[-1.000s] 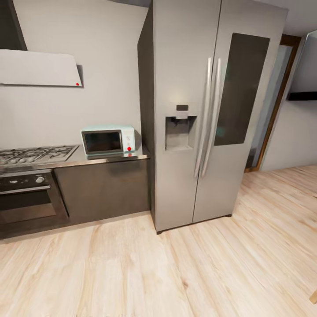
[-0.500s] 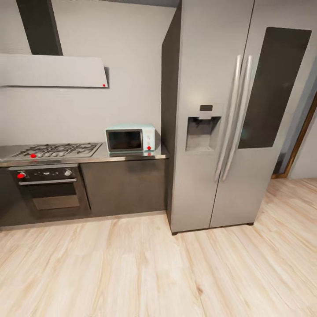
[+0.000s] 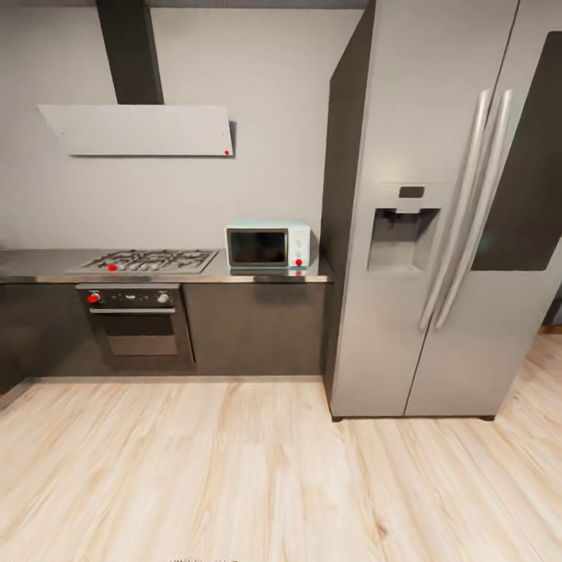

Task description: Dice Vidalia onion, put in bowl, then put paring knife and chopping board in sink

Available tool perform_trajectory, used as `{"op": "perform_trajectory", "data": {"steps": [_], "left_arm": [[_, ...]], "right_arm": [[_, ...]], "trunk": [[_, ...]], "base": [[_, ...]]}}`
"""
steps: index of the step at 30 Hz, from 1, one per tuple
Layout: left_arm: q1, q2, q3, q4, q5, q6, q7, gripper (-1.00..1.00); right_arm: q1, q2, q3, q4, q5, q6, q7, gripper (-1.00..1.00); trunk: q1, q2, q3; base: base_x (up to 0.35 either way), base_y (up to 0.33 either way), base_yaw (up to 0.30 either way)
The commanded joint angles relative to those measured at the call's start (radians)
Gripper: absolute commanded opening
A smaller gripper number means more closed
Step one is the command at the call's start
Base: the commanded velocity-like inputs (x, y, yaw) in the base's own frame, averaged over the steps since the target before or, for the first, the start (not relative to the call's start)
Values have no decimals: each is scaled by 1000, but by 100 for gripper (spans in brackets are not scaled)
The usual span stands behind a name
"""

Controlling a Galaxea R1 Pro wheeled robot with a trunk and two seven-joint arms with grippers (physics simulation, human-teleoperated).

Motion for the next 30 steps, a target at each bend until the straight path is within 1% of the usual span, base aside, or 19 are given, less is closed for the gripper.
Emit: {"op": "perform_trajectory", "data": {"steps": [1,30], "left_arm": [[0,0,1,-1,0,-2,-1,100],[0,0,1,-3,1,-2,-1,100]], "right_arm": [[0,1,-4,0,0,-3,1,100],[0,2,-4,9,1,-2,1,100]], "trunk": [[0,0,-1],[0,0,-1]], "base": [[0,0,285],[0,0,285]]}}
